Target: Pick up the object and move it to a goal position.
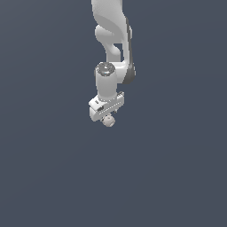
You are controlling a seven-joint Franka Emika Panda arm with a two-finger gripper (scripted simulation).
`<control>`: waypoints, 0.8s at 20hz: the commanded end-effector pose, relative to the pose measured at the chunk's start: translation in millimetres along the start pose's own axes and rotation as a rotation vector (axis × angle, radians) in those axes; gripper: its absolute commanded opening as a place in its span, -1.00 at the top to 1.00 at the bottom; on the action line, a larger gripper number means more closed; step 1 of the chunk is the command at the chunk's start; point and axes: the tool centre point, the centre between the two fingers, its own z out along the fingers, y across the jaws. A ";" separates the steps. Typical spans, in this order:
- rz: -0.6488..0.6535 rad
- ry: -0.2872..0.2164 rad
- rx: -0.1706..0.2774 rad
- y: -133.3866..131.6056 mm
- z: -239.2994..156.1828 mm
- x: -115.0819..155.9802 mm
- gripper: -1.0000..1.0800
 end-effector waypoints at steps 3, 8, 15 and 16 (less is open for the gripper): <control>-0.022 0.001 0.001 -2.2 2.2 -3.1 -0.92; -0.018 0.000 0.001 -1.9 4.7 -2.9 -0.92; -0.021 0.001 0.001 -2.9 30.8 -3.6 -0.92; -0.021 0.001 0.001 -2.9 35.5 -3.9 -0.92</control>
